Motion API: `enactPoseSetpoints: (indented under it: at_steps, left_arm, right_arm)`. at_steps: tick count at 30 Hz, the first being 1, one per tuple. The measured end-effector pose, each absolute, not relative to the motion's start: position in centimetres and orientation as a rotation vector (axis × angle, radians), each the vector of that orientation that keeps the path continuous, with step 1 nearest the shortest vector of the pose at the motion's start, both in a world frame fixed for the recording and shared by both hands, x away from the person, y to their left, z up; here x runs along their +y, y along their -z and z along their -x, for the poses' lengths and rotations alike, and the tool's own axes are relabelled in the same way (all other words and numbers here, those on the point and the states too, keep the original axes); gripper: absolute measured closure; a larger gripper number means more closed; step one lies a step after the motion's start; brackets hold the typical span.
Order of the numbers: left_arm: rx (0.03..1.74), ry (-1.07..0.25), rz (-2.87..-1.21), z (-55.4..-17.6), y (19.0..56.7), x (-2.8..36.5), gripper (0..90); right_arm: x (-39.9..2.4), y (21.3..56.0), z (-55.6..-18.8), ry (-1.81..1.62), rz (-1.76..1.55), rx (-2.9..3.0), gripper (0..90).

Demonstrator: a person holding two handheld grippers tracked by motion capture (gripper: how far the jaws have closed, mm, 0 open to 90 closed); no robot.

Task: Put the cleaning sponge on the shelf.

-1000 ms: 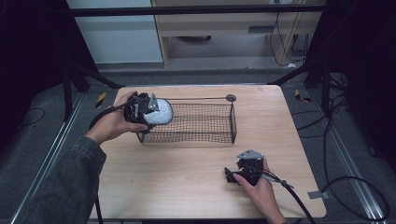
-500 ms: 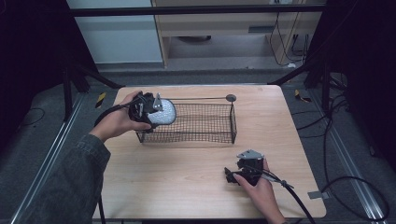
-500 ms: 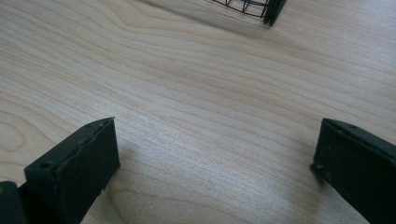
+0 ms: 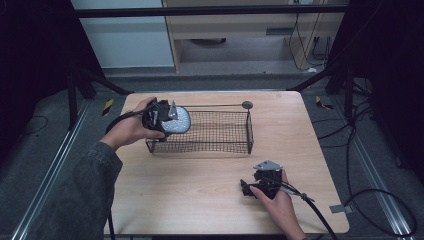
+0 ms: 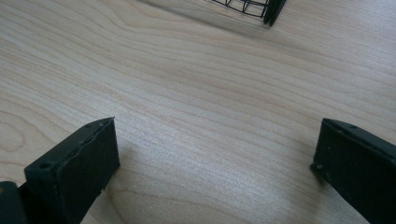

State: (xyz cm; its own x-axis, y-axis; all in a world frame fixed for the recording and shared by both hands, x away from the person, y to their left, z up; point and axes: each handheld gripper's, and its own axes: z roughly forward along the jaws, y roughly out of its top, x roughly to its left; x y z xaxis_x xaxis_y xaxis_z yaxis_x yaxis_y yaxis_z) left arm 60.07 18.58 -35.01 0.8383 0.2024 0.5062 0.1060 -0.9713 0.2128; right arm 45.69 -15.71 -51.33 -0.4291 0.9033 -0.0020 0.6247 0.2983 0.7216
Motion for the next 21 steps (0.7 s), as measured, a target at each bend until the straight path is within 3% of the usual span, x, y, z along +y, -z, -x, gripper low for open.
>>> enactPoseSetpoints:
  at_steps: [21]
  left_arm:
    - [0.206,-0.846,-2.848,-60.35,35.81,17.74,10.1]
  right_arm:
    - [-15.72,51.33,-45.67,-0.92,-1.365,2.162,0.4]
